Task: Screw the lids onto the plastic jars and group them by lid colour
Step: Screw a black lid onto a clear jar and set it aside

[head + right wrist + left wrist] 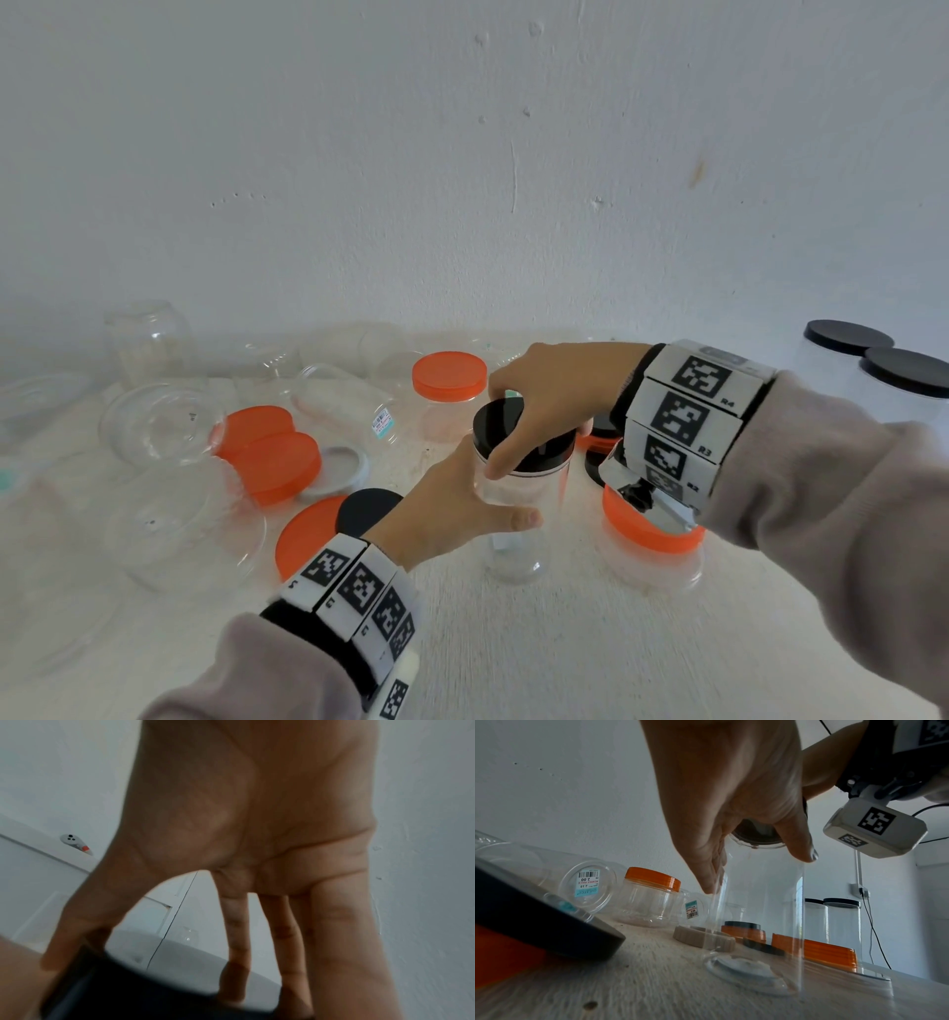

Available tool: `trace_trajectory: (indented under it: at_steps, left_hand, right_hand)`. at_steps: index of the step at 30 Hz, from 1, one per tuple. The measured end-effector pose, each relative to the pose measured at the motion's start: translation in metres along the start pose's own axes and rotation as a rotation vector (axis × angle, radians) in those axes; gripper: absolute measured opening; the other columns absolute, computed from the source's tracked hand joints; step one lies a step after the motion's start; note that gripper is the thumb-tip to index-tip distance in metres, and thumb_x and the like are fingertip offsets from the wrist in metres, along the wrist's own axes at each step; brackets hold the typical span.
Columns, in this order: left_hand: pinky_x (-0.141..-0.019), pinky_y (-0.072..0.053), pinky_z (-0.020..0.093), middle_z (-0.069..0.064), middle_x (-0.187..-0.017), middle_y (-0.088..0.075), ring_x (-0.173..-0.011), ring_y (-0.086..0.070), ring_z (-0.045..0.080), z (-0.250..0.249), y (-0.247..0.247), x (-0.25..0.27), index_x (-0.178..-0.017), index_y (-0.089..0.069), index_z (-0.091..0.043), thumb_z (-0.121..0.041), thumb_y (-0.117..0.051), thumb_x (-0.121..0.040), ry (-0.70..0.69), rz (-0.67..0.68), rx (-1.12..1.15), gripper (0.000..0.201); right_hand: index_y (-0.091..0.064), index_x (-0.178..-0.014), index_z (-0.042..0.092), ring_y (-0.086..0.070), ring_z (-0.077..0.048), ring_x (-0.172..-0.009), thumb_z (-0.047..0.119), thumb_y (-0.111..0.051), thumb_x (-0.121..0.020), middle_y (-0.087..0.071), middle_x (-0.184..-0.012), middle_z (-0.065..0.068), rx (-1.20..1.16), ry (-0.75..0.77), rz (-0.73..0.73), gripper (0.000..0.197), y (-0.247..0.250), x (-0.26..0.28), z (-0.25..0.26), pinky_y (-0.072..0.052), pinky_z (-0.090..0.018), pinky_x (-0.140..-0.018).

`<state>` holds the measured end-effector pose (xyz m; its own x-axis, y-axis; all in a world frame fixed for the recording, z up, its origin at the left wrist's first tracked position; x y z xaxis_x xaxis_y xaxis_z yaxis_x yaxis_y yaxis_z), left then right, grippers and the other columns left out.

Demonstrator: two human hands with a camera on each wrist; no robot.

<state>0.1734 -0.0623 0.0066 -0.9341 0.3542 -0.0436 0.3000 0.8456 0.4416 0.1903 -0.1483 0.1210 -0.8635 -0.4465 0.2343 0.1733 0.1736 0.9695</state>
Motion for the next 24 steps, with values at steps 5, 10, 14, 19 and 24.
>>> trace_trajectory:
  at_steps: [5,10,14,19,24]
  left_hand:
    - [-0.077,-0.039,0.002,-0.035,-0.119,-0.047,-0.105,-0.042,-0.024,-0.0016,-0.0017,0.0002,-0.115,-0.028,-0.06,-0.033,-0.084,-0.07,-0.018,0.009,0.021,0.076]
    - [-0.075,-0.04,0.001,-0.034,-0.119,-0.047,-0.104,-0.042,-0.024,-0.0018,-0.001,0.0008,-0.117,-0.028,-0.058,-0.034,-0.084,-0.07,-0.021,0.001,0.014,0.077]
    - [-0.074,-0.039,0.0,-0.036,-0.118,-0.047,-0.103,-0.042,-0.025,-0.002,0.0001,0.0011,-0.115,-0.027,-0.061,-0.037,-0.084,-0.069,-0.017,0.005,0.011,0.076]
    - [-0.088,-0.035,0.007,-0.034,-0.125,-0.045,-0.118,-0.043,-0.011,-0.0018,0.0004,0.0016,-0.117,-0.026,-0.062,-0.044,-0.084,-0.063,-0.006,-0.006,0.021,0.081]
    - [-0.094,-0.035,0.013,-0.027,-0.131,-0.046,-0.122,-0.042,-0.005,-0.0013,-0.0007,0.0005,-0.123,-0.027,-0.056,-0.041,-0.084,-0.065,-0.016,-0.017,0.012,0.083]
  right_hand:
    - [-0.036,-0.139,0.043,-0.051,-0.017,-0.116,0.061,-0.076,-0.066,-0.044,-0.134,0.012,-0.022,0.047,0.17,0.085,-0.004,0.0031,-0.0011,-0.046,-0.035,-0.09]
    - [-0.043,-0.137,0.048,-0.04,-0.012,-0.126,0.054,-0.081,-0.065,-0.042,-0.138,0.015,-0.069,0.124,0.102,0.081,0.0029,0.0038,0.0016,-0.04,-0.034,-0.098]
    - [-0.049,-0.133,0.045,-0.051,-0.009,-0.109,0.062,-0.08,-0.058,-0.048,-0.117,0.018,-0.083,0.131,0.063,0.083,0.0043,0.0011,0.0013,-0.047,-0.033,-0.094]
    - [-0.058,-0.111,0.036,-0.069,-0.017,-0.08,0.079,-0.069,-0.053,-0.059,-0.099,0.012,-0.099,0.042,-0.027,0.073,0.0003,-0.0002,-0.0032,-0.055,-0.029,-0.067]
    - [-0.051,-0.123,0.037,-0.064,-0.02,-0.099,0.077,-0.069,-0.059,-0.056,-0.118,0.009,-0.091,-0.003,0.06,0.077,-0.0029,0.0023,-0.0056,-0.054,-0.038,-0.084]
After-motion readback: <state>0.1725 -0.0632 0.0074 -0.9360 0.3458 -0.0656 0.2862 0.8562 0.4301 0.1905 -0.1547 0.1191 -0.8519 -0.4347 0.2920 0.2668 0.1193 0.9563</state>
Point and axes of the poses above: each hand's wrist, its own x-axis away from the middle knuckle, its own y-axis out of the back of the hand, z = x × y, the point moved 7 cm from there along -x, towards the middle knuckle
